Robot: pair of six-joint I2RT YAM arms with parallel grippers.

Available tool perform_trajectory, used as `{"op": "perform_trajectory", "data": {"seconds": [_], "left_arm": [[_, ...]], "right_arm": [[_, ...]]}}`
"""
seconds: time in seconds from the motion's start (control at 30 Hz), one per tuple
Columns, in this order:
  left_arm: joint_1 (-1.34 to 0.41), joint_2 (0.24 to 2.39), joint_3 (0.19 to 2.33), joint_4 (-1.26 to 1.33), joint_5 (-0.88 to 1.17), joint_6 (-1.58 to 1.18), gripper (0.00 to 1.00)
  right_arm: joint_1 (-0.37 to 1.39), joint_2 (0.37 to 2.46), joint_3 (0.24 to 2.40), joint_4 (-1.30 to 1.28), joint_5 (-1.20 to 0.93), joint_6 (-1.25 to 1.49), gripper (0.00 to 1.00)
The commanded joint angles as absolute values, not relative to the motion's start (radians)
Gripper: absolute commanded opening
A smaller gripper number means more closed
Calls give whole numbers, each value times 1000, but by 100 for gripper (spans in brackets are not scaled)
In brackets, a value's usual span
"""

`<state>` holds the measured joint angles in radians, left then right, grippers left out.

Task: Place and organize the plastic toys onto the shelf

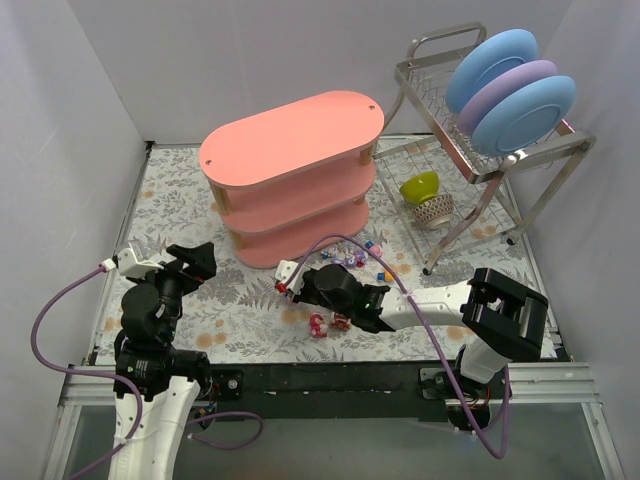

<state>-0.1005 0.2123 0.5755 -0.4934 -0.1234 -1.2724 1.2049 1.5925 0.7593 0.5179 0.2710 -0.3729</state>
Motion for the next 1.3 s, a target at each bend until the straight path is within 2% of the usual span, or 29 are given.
{"op": "perform_trajectory", "data": {"seconds": [0.0,0.4,1.27], "left_arm": [[-100,225,572,-499,-127,-1270,98],[-100,271,578,-499,-104,-1264,98],[-109,290,577,-492,-83,-1261,98]], "right_arm": [[1209,1606,828,704,319,-489,1],[1203,1822,954,945,431,-699,1],[1134,1985,1089,980,405,-673,1]]}}
